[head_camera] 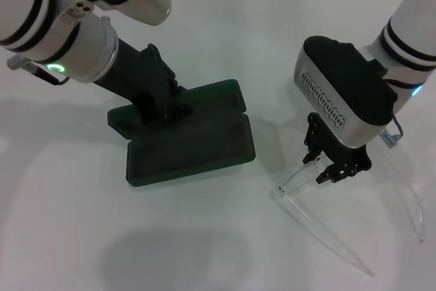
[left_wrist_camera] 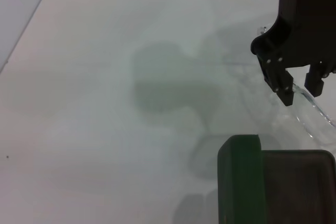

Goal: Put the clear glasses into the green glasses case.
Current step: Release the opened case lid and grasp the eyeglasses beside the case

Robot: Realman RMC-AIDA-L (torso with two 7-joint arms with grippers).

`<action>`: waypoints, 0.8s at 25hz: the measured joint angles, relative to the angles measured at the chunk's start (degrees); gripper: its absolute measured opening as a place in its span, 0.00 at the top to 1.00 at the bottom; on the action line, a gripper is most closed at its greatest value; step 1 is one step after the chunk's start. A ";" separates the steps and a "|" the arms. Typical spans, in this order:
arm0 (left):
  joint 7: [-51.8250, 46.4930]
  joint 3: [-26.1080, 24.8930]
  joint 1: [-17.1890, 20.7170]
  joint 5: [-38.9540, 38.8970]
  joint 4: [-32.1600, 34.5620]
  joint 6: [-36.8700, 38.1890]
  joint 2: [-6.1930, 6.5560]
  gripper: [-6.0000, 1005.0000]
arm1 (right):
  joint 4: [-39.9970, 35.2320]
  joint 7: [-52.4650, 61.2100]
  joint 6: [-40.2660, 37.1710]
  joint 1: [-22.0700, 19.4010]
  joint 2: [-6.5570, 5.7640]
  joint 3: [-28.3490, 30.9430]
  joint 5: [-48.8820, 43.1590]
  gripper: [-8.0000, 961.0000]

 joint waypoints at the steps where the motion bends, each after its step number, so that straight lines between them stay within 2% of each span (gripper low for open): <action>1: 0.00 0.16 0.01 0.00 -0.02 0.00 0.00 0.79 | 0.05 -0.01 0.09 -0.02 0.00 -0.03 -0.01 0.68; 18: 0.30 0.43 1.53 0.00 -0.09 -0.03 0.00 0.79 | 0.79 1.11 2.93 -0.19 0.00 -1.37 0.18 0.72; 20: 0.32 0.43 1.70 0.00 -0.07 -0.03 0.00 0.79 | 0.76 1.17 2.60 -0.31 0.00 -1.35 0.18 0.82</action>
